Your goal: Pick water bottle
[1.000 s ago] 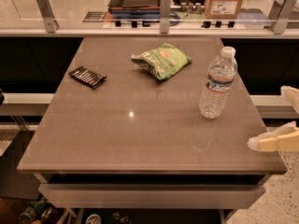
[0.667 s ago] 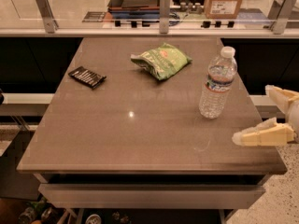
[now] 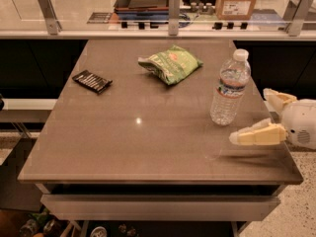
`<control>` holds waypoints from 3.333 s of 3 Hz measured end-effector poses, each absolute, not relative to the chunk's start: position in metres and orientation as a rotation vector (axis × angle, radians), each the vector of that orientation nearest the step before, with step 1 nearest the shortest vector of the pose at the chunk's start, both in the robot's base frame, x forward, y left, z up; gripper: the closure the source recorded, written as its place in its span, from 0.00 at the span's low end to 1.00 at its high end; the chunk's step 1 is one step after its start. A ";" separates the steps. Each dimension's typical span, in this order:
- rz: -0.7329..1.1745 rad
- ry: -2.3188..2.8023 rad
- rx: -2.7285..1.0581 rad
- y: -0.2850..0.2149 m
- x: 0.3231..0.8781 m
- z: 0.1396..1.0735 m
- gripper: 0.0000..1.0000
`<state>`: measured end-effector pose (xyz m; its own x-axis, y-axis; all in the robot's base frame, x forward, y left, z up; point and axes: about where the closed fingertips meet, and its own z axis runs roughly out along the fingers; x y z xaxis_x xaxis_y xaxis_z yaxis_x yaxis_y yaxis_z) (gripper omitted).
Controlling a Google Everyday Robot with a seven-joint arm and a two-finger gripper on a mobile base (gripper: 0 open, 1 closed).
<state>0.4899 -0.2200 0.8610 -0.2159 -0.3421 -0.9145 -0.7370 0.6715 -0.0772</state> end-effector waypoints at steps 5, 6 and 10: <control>0.412 1.794 -0.850 -0.182 0.560 0.891 0.41; 0.418 1.815 -0.862 -0.177 0.561 0.892 0.63; 0.440 1.597 -0.942 -0.129 0.593 0.960 1.00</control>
Offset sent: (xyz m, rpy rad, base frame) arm 0.0742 0.0187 -0.0019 0.0203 -0.0752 -0.0074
